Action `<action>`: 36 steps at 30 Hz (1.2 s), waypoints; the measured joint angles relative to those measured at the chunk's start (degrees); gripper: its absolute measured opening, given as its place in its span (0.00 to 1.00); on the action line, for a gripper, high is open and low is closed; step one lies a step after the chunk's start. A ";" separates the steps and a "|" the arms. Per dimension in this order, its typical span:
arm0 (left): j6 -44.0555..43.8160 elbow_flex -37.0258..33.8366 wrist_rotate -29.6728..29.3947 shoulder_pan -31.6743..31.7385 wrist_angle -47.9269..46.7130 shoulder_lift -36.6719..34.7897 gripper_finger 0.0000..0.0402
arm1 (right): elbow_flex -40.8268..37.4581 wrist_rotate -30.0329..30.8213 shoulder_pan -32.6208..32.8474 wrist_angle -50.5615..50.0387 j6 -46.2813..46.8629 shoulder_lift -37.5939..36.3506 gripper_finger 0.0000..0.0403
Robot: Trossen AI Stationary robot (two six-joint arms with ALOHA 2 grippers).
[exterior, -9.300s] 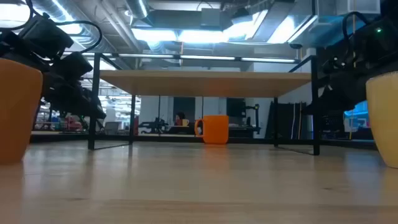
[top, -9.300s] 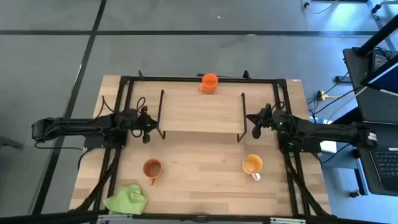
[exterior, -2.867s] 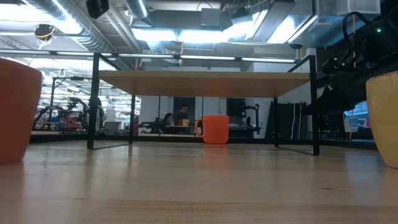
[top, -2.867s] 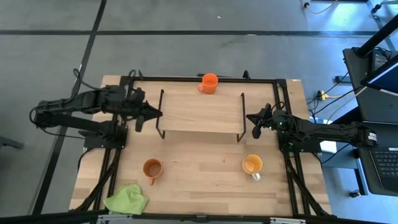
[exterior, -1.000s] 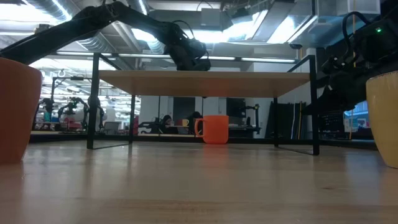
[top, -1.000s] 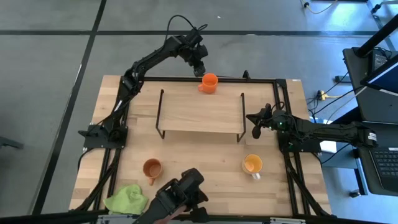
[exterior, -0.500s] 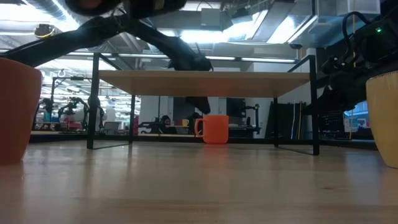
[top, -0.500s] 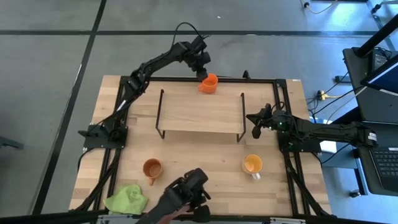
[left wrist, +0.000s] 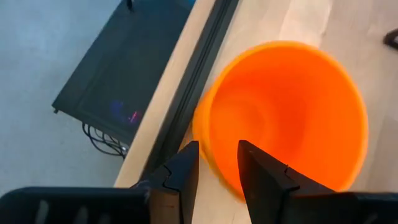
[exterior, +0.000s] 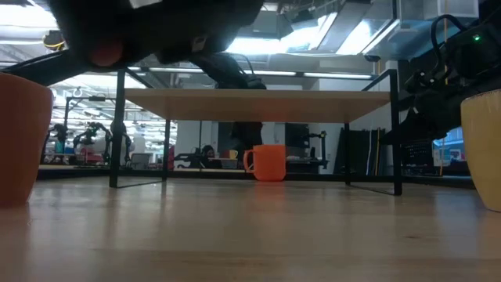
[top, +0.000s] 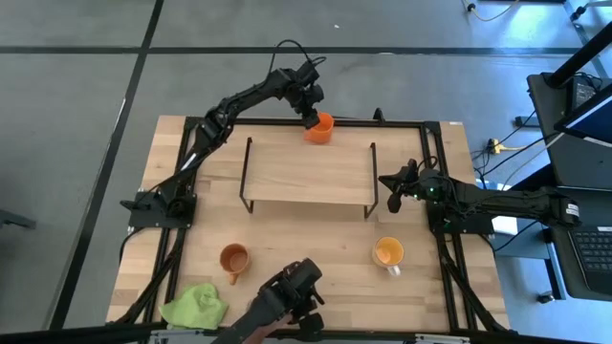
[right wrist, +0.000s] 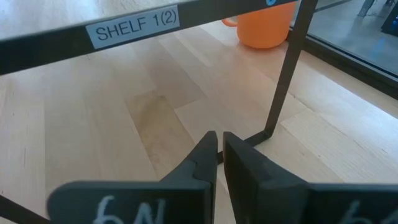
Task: Stack small to large cups/mugs on shelf
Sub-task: Put the orange cup on the shelf
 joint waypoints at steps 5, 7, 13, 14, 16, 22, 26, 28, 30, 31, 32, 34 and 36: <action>0.59 0.00 -0.98 -0.41 0.91 0.24 0.26 | 0.00 0.00 0.00 0.01 -0.03 0.02 0.07; 1.02 0.00 -1.53 -0.39 1.01 0.48 0.26 | 0.00 0.00 0.01 0.01 -0.03 0.00 0.07; 3.41 0.00 -3.24 -0.55 1.51 0.68 0.25 | 0.00 0.00 0.01 0.01 -0.05 0.02 0.07; 3.98 0.00 -3.50 -0.69 1.65 0.68 0.25 | 0.00 0.00 0.01 -0.01 -0.07 0.00 0.07; 4.78 0.00 -3.60 -0.88 2.23 0.68 0.24 | 0.00 0.00 0.01 0.00 -0.01 0.01 0.07; 5.17 0.00 -3.76 -1.90 2.25 0.68 0.15 | 0.00 0.00 0.01 0.01 -0.01 0.00 0.07; 6.46 0.00 -4.63 -2.80 2.22 0.68 0.06 | 0.00 0.00 -0.01 0.01 -0.01 0.00 0.07; 6.55 0.00 -4.90 -3.04 2.12 0.67 0.02 | 0.00 0.00 0.01 0.00 -0.01 0.00 0.07; 6.36 0.00 -4.84 -3.10 1.75 0.64 0.02 | 0.00 0.00 0.00 0.00 -0.07 0.00 0.07; 6.33 0.00 -4.84 -3.07 1.59 0.64 0.03 | 0.00 0.00 0.00 0.01 -0.03 0.00 0.07; 6.31 0.00 -4.82 -3.06 1.40 0.63 0.03 | 0.00 0.00 0.01 0.01 -0.01 0.00 0.07; 5.97 0.00 -4.84 -3.02 1.07 0.61 0.03 | 0.00 0.00 -0.02 -0.01 -0.04 0.02 0.07; 4.75 0.48 -4.94 -2.85 0.14 0.59 0.02 | 0.00 0.00 -0.02 0.01 -0.06 0.02 0.07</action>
